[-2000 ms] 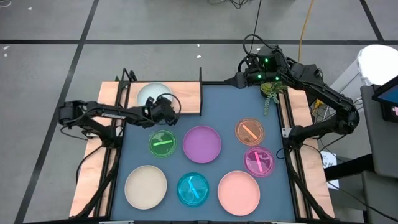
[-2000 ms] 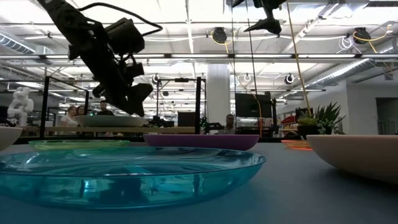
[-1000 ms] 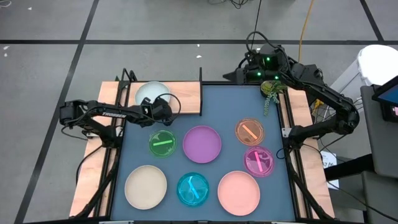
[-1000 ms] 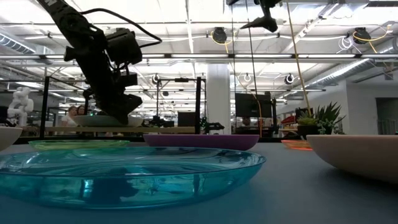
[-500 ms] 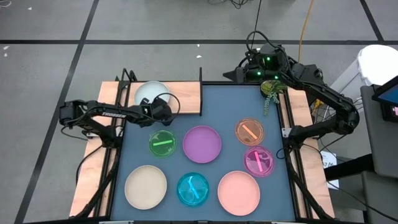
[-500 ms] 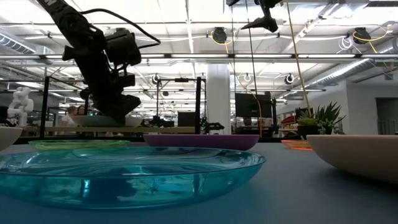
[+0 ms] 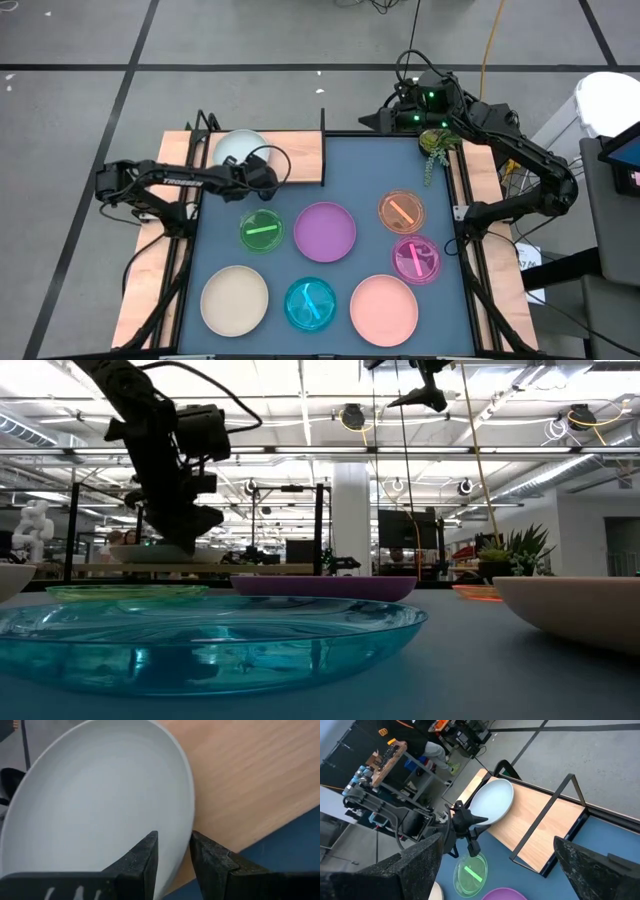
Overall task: Place and stack plates onto a shelf
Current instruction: Put the gray plate on the shelf, then put the orange plate on the shelf
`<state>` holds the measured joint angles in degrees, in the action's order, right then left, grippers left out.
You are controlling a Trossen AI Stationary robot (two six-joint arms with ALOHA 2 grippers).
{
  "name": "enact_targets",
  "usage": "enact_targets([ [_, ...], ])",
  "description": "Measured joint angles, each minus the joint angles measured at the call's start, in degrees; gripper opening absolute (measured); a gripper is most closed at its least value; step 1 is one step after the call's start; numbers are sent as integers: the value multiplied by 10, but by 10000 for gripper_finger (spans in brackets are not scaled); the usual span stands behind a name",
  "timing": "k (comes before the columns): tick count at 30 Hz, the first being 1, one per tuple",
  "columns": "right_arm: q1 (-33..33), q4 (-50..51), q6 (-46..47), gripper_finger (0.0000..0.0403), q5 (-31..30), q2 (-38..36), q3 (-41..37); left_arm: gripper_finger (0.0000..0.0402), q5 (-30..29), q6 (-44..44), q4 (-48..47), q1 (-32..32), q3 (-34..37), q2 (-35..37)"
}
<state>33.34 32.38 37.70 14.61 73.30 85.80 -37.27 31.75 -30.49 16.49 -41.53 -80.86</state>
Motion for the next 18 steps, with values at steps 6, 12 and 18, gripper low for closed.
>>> enact_targets([
  [6,-1,0,23,357,1,0,0,118,-2,38,-56,-2,-28,0],
  [12,-1,0,32,357,2,0,0,118,17,64,-71,-6,-31,0],
  [18,-1,0,46,357,4,0,0,118,33,76,-66,-5,-31,0],
])
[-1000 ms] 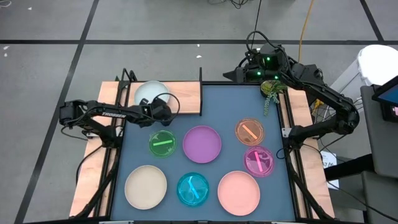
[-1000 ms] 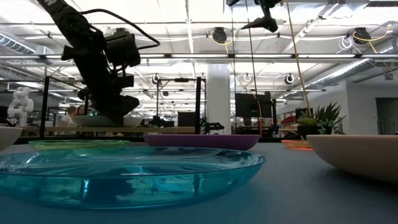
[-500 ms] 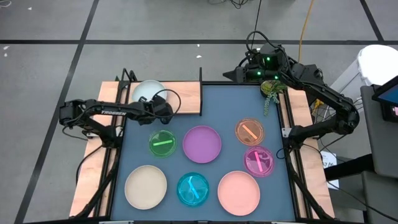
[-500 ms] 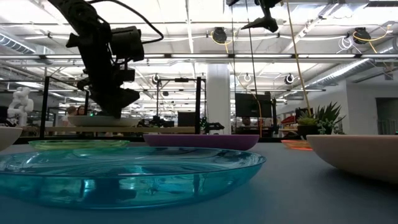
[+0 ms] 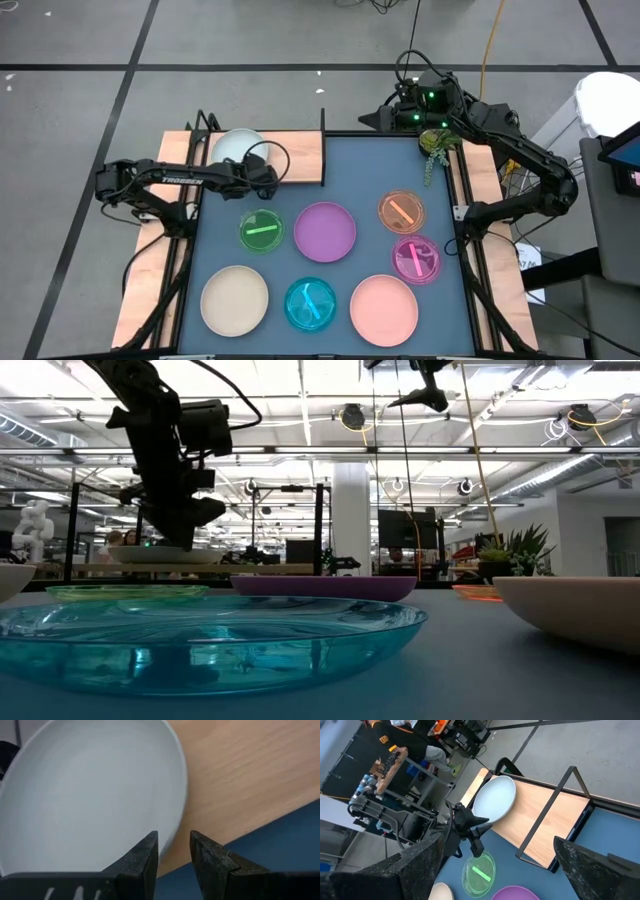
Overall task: Place and stack plates onto a shelf
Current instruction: Put the orange plate on the shelf
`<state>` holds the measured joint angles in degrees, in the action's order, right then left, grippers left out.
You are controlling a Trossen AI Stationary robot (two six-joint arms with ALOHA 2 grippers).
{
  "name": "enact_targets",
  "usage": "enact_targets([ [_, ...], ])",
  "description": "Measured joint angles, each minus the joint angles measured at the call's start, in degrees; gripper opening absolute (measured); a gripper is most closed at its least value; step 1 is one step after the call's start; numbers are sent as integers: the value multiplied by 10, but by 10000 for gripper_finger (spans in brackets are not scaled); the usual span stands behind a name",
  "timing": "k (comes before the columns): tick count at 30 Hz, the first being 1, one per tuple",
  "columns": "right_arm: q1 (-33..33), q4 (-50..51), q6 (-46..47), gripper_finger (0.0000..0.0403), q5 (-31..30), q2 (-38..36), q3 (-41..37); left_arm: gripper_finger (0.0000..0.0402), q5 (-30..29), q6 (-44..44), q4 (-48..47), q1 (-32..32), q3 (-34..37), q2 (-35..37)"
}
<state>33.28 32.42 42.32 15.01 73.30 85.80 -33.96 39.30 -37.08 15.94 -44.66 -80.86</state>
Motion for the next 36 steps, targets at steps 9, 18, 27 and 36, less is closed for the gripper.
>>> enact_targets([
  [9,-34,34,50,357,2,-3,0,118,61,-4,-9,-19,-3,90],
  [18,-130,139,113,357,-17,-4,0,118,118,-43,-9,-25,-27,216],
  [27,-209,236,171,357,-77,-4,0,118,278,-32,-4,-33,-28,274],
  [36,-278,352,224,357,-124,3,0,118,316,22,23,-113,-28,323],
])
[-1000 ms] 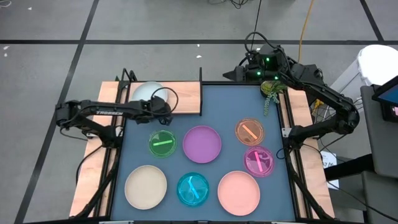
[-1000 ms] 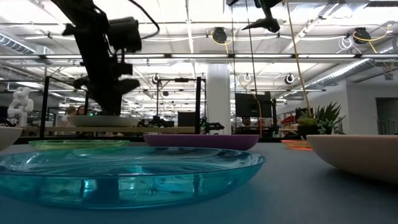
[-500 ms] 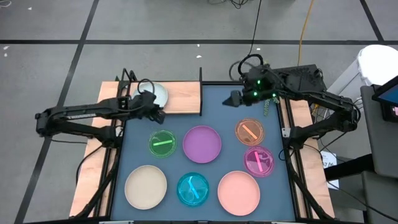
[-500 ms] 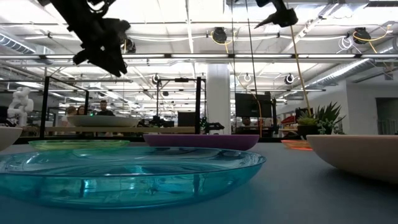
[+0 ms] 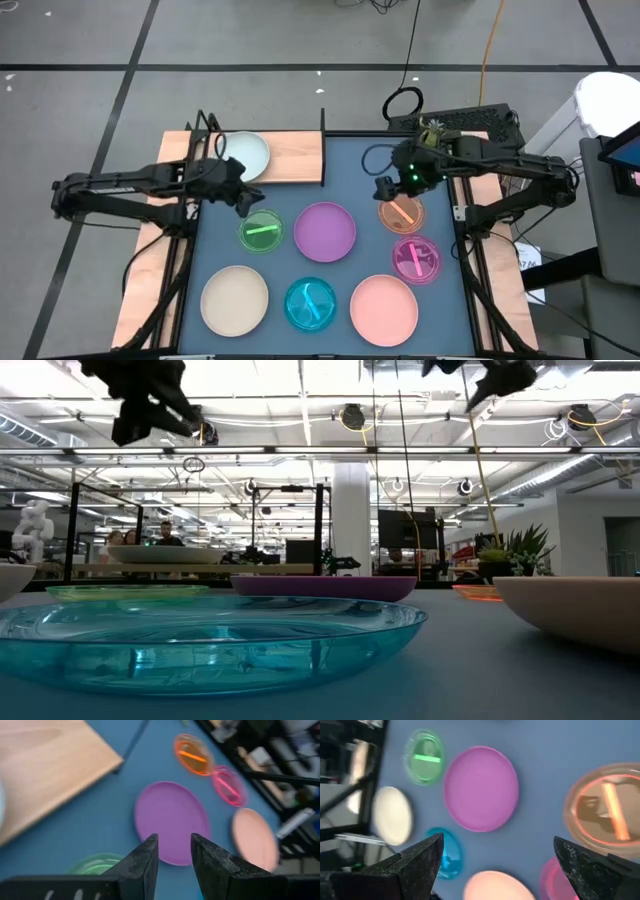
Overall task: Place and stack plates onto a shelf
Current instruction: Put the orange plate on the shelf
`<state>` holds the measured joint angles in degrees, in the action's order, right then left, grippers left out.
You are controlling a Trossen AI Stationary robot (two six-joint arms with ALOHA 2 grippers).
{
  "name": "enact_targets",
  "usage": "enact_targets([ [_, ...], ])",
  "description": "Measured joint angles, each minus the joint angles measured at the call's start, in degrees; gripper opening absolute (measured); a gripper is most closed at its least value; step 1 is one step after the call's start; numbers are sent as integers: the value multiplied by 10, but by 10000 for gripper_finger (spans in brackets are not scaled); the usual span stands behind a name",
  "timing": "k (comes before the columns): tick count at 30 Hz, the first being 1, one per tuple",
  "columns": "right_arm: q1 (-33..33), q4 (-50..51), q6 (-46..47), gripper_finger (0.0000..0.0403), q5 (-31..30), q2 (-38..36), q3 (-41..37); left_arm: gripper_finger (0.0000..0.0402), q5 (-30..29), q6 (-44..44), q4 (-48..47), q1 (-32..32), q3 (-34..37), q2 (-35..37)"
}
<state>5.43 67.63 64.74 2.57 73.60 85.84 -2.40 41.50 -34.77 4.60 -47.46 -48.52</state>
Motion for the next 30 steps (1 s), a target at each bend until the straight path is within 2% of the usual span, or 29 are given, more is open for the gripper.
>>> enact_targets([
  [7,-33,124,3,349,-54,41,0,118,0,10,50,-80,0,6],
  [14,-33,122,8,310,-53,108,-28,117,-6,7,61,-120,0,2],
  [21,-33,33,-35,282,-52,155,-102,117,-9,-15,61,-122,0,2],
  [26,-33,-42,-52,267,-39,163,-168,117,-13,-22,58,-122,0,2],
  [30,-33,-113,-100,254,-40,162,-223,117,-36,-27,58,-122,0,2],
])
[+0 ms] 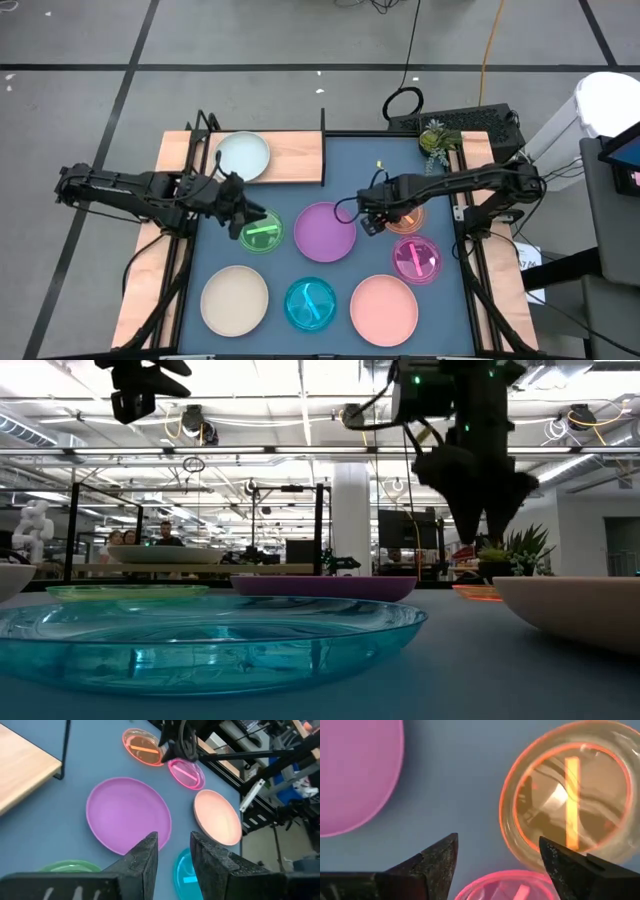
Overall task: Place and stack plates onto a shelf
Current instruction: Put the orange plate on the shelf
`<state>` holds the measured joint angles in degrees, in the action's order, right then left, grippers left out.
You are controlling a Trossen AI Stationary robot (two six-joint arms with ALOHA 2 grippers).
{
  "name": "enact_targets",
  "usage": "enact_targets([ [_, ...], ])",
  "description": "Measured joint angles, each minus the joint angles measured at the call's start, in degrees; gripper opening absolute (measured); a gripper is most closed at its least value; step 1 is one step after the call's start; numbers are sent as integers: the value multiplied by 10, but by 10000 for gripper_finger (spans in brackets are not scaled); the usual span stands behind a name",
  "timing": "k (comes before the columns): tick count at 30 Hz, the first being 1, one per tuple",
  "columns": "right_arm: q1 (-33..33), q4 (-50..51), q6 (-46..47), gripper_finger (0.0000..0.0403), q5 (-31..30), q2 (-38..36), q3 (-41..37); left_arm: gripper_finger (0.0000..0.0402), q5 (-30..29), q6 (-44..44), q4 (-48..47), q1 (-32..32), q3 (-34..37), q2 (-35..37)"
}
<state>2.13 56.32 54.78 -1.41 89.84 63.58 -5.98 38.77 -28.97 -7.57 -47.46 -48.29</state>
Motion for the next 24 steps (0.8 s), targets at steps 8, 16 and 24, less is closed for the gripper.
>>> enact_targets([
  [8,0,-45,-37,220,0,0,-63,118,-21,-28,0,0,0,0],
  [16,0,-111,-67,181,-2,0,-117,118,-29,-27,0,0,0,-1],
  [24,0,-134,-90,137,-3,0,-147,118,-31,-27,0,0,0,-1],
])
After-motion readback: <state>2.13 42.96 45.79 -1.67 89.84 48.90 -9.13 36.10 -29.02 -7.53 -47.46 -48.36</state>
